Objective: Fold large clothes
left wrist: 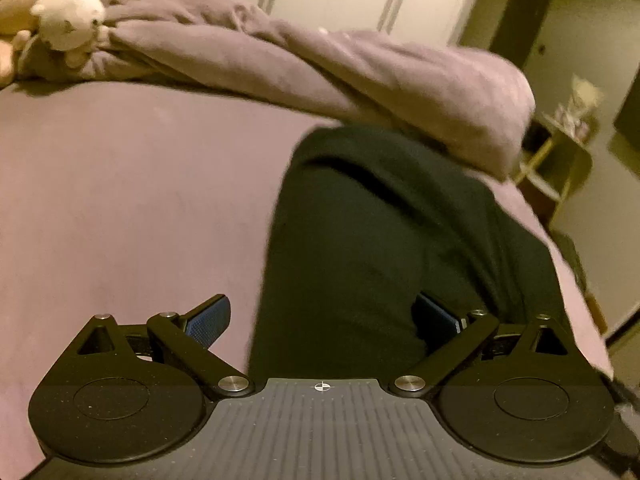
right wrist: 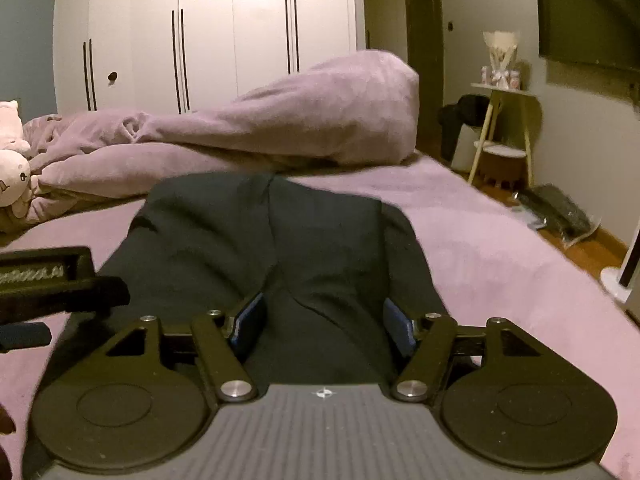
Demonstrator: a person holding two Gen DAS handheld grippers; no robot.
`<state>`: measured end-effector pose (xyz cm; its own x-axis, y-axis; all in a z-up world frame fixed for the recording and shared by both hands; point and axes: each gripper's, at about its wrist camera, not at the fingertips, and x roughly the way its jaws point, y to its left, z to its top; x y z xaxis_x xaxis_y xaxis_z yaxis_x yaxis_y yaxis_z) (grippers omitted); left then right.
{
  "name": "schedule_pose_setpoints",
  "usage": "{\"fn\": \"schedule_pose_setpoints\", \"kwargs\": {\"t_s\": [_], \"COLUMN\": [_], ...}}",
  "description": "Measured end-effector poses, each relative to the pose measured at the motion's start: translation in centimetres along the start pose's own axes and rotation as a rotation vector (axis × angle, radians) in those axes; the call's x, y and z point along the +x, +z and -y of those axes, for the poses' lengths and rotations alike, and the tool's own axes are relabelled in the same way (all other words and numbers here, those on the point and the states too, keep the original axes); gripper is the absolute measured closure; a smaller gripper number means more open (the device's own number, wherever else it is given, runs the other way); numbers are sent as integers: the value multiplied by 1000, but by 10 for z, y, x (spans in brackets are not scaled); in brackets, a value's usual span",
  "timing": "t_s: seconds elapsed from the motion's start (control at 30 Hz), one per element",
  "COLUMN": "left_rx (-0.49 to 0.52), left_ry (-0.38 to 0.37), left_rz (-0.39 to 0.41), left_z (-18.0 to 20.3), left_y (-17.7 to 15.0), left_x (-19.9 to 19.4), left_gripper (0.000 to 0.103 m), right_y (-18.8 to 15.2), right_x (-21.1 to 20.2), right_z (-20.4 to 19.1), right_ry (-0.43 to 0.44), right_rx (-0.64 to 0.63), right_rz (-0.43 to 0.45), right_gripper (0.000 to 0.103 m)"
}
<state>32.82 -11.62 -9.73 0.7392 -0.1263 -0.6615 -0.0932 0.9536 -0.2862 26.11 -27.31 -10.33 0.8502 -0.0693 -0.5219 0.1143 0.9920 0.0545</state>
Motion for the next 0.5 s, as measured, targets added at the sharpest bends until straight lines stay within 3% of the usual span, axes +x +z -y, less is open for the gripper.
{"fn": "schedule_pose_setpoints", "kwargs": {"t_s": [0.1, 0.23, 0.37, 0.5], "left_rx": [-13, 10, 30, 30], "left_ry": [-23, -46, -65, -61], "left_rz": [-45, -72, -79, -108], "left_z": [-7, -18, -19, -14], "left_y": [8, 9, -3, -9], "left_x": [-6, -35, -57, -61], "left_gripper": [1, 4, 4, 3], "right_y": [2, 15, 5, -5], "right_x": [1, -33, -78, -84], "right_z": [2, 8, 19, 16], "right_ry": [10, 26, 41, 6], "right_rx": [-2, -4, -15, -71], "right_rz": [-23, -29, -17, -76], "right_gripper": [37, 37, 37, 36]}}
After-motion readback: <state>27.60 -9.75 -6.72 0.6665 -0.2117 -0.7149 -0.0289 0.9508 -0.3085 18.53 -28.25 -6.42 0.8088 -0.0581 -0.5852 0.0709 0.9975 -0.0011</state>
